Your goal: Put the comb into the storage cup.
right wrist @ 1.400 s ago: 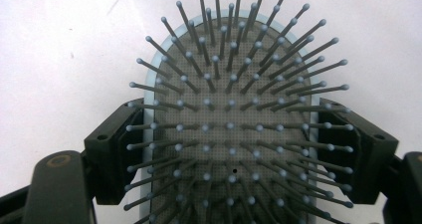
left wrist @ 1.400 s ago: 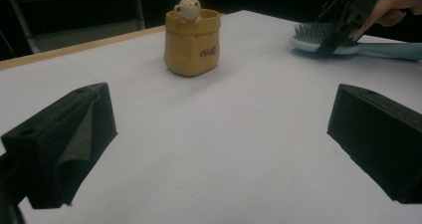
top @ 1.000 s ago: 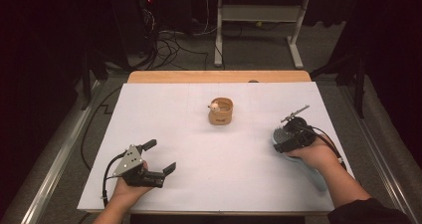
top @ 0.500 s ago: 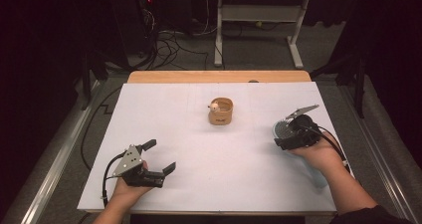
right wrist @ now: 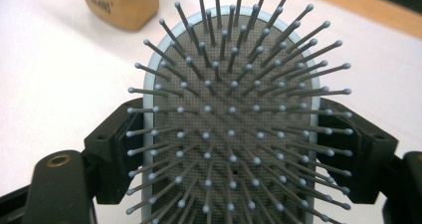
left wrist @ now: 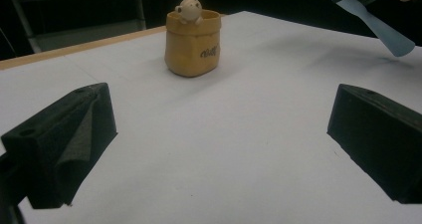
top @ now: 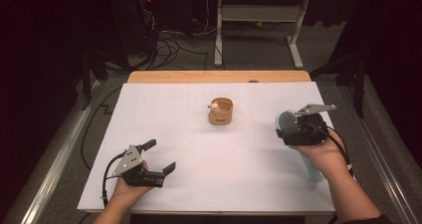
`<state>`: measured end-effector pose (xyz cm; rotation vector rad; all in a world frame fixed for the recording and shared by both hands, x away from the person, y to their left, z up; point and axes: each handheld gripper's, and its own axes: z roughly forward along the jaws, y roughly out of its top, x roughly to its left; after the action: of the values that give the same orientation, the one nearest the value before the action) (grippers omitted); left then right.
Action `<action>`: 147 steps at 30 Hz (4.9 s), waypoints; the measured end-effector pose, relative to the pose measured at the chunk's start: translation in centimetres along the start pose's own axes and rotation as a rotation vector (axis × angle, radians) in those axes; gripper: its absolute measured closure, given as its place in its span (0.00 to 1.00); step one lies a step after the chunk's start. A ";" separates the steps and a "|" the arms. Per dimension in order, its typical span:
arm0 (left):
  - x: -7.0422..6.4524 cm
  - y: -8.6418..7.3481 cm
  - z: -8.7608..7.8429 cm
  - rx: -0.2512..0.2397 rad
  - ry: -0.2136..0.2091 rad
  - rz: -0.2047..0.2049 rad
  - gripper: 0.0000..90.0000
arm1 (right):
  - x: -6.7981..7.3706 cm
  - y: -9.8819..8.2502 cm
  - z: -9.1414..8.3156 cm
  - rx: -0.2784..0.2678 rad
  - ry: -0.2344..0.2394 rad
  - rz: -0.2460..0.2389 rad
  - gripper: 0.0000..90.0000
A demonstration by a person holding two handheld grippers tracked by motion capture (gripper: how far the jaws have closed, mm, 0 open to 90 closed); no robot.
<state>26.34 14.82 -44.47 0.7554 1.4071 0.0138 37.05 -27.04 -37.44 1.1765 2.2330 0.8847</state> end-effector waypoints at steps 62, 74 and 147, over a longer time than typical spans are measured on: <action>0.1 0.4 -0.5 -0.013 -0.007 -0.017 0.00 | 3.4 -1.2 -1.7 -0.569 0.032 0.084 0.23; -0.4 0.2 -0.4 -0.005 -0.006 -0.007 0.00 | 4.6 -0.6 -1.4 -0.618 0.036 0.072 0.23; -1.3 1.2 0.4 -0.059 -0.005 0.010 0.00 | 11.0 7.4 4.3 -0.655 0.145 -0.023 0.23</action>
<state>26.88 14.99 -42.78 0.7129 1.3924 0.0615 38.14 -13.22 -36.12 0.7892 1.8161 1.5722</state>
